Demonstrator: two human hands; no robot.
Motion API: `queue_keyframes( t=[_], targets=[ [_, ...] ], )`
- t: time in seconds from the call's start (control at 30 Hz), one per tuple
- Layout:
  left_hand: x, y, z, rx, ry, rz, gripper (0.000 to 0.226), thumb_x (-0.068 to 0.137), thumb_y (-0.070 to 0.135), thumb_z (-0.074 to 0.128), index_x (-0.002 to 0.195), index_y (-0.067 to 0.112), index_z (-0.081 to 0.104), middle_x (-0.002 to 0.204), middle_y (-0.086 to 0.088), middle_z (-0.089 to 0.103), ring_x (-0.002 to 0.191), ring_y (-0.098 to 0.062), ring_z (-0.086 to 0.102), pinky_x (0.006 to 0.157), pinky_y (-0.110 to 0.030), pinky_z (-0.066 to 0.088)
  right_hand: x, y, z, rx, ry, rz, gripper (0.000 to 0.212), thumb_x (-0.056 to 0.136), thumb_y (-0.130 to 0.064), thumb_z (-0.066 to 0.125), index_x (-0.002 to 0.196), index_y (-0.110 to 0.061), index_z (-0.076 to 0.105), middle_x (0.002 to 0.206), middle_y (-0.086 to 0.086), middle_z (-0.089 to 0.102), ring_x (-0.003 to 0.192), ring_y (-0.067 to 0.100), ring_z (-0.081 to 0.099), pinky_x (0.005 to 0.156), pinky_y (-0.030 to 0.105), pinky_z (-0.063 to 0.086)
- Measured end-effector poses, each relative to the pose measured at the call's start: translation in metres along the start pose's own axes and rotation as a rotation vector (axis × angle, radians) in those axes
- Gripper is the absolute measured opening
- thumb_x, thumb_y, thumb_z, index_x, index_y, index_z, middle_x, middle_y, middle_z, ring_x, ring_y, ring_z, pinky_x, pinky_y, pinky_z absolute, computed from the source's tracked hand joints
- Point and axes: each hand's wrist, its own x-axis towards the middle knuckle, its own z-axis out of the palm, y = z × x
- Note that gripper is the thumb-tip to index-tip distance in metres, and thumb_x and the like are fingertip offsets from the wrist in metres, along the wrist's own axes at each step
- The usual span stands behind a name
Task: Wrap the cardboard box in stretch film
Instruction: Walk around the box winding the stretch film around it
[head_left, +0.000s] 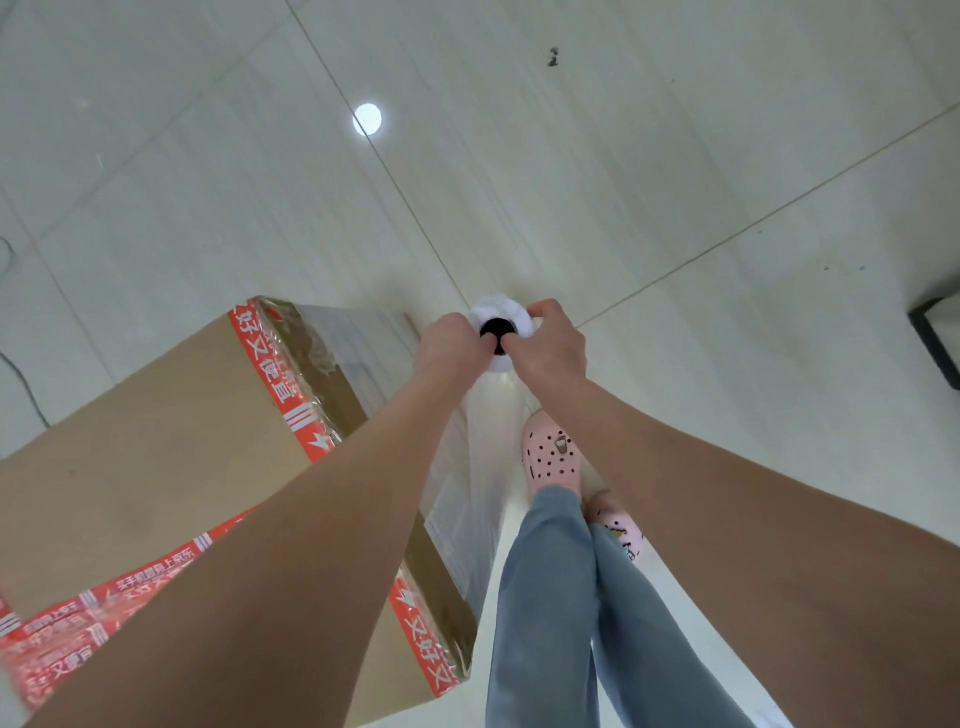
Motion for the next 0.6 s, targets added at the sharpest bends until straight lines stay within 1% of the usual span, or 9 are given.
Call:
queue_keyframes(
  t=[0.07, 0.13, 0.2, 0.3, 0.37, 0.43, 0.5, 0.53, 0.6],
  targets=[
    [0.004, 0.007, -0.008, 0.163, 0.041, 0.113, 0.009, 0.087, 0.017, 0.051, 0.09, 0.009, 0.053, 0.085, -0.005, 0.055, 0.081, -0.026, 0.054, 0.063, -0.031, 0.038, 0.003, -0.002, 0.0, -0.024, 0.009, -0.01, 0.039, 0.086, -0.02, 0.059, 0.123, -0.019, 0.05, 0.101, -0.001, 0.054, 0.09, 0.02, 0.057, 0.068, 0.026, 0.04],
    [0.009, 0.013, -0.015, 0.249, 0.073, 0.204, 0.015, 0.083, 0.013, 0.051, 0.096, 0.009, 0.057, 0.093, -0.007, 0.06, 0.089, -0.028, 0.058, 0.065, -0.031, 0.039, 0.006, -0.005, 0.001, -0.038, 0.003, -0.013, 0.037, 0.086, -0.019, 0.059, 0.122, -0.022, 0.051, 0.101, -0.001, 0.054, 0.09, 0.019, 0.056, 0.063, 0.023, 0.039],
    [0.011, 0.017, -0.02, 0.307, 0.084, 0.25, 0.02, 0.082, 0.011, 0.049, 0.098, 0.01, 0.061, 0.097, -0.009, 0.062, 0.089, -0.029, 0.059, 0.065, -0.031, 0.04, 0.009, -0.009, 0.002, -0.063, -0.004, -0.01, 0.035, 0.085, -0.019, 0.058, 0.12, -0.024, 0.053, 0.097, -0.003, 0.053, 0.096, 0.02, 0.056, 0.059, 0.022, 0.036],
    [0.015, 0.016, -0.024, 0.329, 0.089, 0.241, 0.017, 0.082, 0.012, 0.05, 0.096, 0.01, 0.06, 0.09, -0.007, 0.059, 0.084, -0.027, 0.057, 0.062, -0.029, 0.037, 0.013, -0.017, 0.002, -0.106, -0.019, -0.012, 0.037, 0.085, -0.019, 0.059, 0.121, -0.025, 0.055, 0.091, -0.007, 0.052, 0.099, 0.02, 0.056, 0.07, 0.024, 0.038],
    [0.019, 0.014, -0.028, 0.281, 0.077, 0.201, 0.011, 0.082, 0.012, 0.052, 0.09, 0.009, 0.058, 0.089, -0.007, 0.057, 0.084, -0.027, 0.057, 0.062, -0.029, 0.038, 0.015, -0.023, 0.003, -0.151, -0.035, -0.027, 0.04, 0.085, -0.018, 0.059, 0.124, -0.025, 0.056, 0.093, -0.007, 0.054, 0.091, 0.017, 0.055, 0.073, 0.024, 0.037],
    [0.023, 0.011, -0.034, 0.172, 0.071, 0.149, 0.003, 0.08, 0.012, 0.054, 0.079, 0.009, 0.053, 0.085, -0.007, 0.056, 0.082, -0.027, 0.058, 0.062, -0.029, 0.04, 0.017, -0.029, 0.004, -0.166, -0.018, -0.045, 0.04, 0.085, -0.017, 0.06, 0.123, -0.026, 0.057, 0.098, -0.006, 0.059, 0.085, 0.014, 0.053, 0.072, 0.022, 0.035],
    [0.027, 0.009, -0.039, 0.019, 0.075, 0.085, 0.015, 0.078, 0.014, 0.058, 0.069, 0.01, 0.048, 0.082, -0.009, 0.058, 0.077, -0.028, 0.061, 0.063, -0.032, 0.049, 0.02, -0.033, 0.007, -0.144, 0.041, -0.075, 0.041, 0.083, -0.019, 0.062, 0.123, -0.026, 0.057, 0.109, -0.004, 0.062, 0.088, 0.014, 0.055, 0.073, 0.022, 0.037],
    [0.028, 0.008, -0.041, -0.074, 0.084, 0.05, 0.019, 0.077, 0.017, 0.061, 0.067, 0.011, 0.048, 0.081, -0.01, 0.06, 0.074, -0.029, 0.064, 0.065, -0.035, 0.055, 0.022, -0.036, 0.008, -0.118, 0.068, -0.085, 0.042, 0.083, -0.019, 0.063, 0.124, -0.025, 0.056, 0.115, -0.003, 0.061, 0.092, 0.015, 0.056, 0.075, 0.023, 0.039],
    [0.03, 0.006, -0.046, -0.225, 0.105, -0.017, 0.021, 0.077, 0.023, 0.065, 0.07, 0.008, 0.053, 0.081, -0.013, 0.065, 0.069, -0.03, 0.069, 0.067, -0.041, 0.059, 0.027, -0.044, 0.011, -0.064, 0.075, -0.072, 0.047, 0.083, -0.021, 0.064, 0.128, -0.023, 0.052, 0.122, 0.0, 0.056, 0.095, 0.016, 0.055, 0.079, 0.026, 0.043]
  ],
)
